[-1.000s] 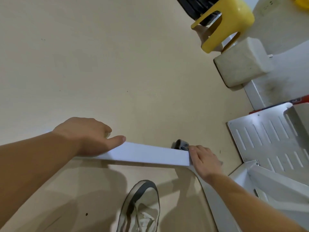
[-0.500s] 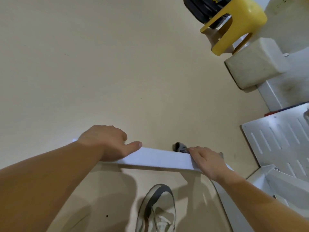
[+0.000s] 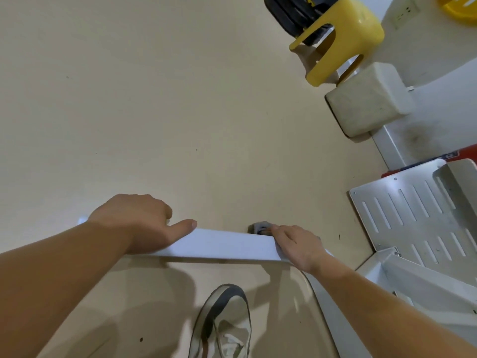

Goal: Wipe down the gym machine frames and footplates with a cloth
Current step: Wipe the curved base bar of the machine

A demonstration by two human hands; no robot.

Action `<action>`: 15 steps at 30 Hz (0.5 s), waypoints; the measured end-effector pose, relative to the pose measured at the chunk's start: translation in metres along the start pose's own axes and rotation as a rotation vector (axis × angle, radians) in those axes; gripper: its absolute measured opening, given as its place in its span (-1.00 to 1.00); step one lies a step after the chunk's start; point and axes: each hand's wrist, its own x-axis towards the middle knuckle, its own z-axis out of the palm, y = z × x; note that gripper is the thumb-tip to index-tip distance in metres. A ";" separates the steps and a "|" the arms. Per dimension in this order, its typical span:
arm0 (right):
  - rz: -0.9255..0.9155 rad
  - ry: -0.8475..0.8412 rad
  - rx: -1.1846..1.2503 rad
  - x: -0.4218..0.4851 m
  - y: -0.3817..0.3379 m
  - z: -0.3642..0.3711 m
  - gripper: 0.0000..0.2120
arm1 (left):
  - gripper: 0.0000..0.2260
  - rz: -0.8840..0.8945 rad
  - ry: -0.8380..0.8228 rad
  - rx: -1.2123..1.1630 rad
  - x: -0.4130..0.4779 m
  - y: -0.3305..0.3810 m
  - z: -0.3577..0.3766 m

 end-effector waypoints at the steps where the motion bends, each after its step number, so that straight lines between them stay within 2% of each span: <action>1: 0.021 -0.019 -0.012 0.002 0.010 -0.002 -0.51 | -0.29 0.003 0.001 -0.005 0.001 -0.001 0.000; 3: 0.095 -0.088 -0.018 0.006 0.028 -0.010 -0.47 | -0.29 0.004 -0.006 -0.006 0.001 -0.001 0.001; 6: 0.248 -0.276 0.008 0.008 0.033 -0.027 -0.46 | -0.28 -0.001 -0.009 0.003 0.003 0.000 0.001; 8: 0.300 -0.318 0.029 0.012 0.028 -0.031 -0.43 | -0.28 -0.009 -0.016 0.002 0.003 0.000 0.001; 10: 0.269 -0.316 0.020 0.013 0.008 -0.030 -0.41 | -0.29 -0.006 -0.004 0.009 0.001 0.001 0.000; 12: 0.139 -0.329 0.026 0.010 -0.027 -0.025 -0.47 | -0.34 0.006 0.016 0.007 -0.002 0.002 -0.004; 15: -0.010 -0.367 0.121 0.003 -0.101 -0.018 -0.53 | -0.48 0.031 0.073 -0.129 -0.007 0.000 -0.006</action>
